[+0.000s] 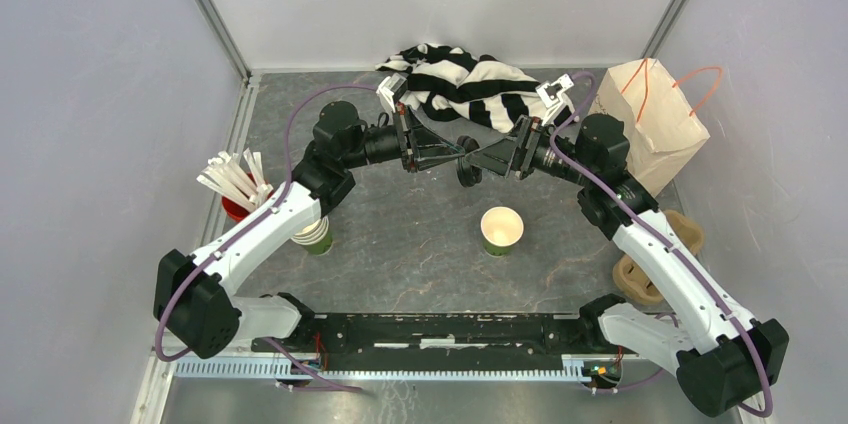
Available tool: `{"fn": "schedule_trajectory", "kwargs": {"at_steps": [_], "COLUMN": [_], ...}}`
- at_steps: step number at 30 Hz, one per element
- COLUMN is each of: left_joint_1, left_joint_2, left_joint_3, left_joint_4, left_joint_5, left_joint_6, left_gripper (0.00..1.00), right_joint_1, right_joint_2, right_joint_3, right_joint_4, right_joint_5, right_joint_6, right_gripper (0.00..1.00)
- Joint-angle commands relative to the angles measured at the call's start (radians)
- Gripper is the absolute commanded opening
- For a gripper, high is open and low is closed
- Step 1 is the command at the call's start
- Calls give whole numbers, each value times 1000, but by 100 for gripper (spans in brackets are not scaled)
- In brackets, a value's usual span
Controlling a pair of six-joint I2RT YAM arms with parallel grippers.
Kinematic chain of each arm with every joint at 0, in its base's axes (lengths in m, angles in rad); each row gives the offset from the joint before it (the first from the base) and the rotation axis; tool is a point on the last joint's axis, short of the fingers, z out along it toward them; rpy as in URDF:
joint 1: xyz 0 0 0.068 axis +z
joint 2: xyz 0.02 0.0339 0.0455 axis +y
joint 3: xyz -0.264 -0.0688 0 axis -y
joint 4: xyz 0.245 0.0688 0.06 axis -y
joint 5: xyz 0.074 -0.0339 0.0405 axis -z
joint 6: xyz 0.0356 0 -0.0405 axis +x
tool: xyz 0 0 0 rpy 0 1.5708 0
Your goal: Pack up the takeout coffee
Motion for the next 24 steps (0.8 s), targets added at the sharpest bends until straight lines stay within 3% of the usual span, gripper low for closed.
{"fn": "schedule_trajectory", "kwargs": {"at_steps": [1, 17, 24], "left_joint_1": [-6, -7, -6], "left_joint_2": [1, 0, -11], "left_joint_3": [37, 33, 28], "left_joint_4": [8, -17, -56], "left_joint_5": [33, 31, 15], "left_joint_6": [18, 23, 49], "left_gripper": [2, 3, 18], "right_joint_1": [1, 7, 6], "right_joint_2": [-11, -13, -26], "right_joint_3": [-1, -2, -15], "right_joint_4": [57, 47, 35], "right_joint_5": [0, 15, 30], "right_joint_6": [-17, -17, -17], "right_gripper": [80, 82, 81]}}
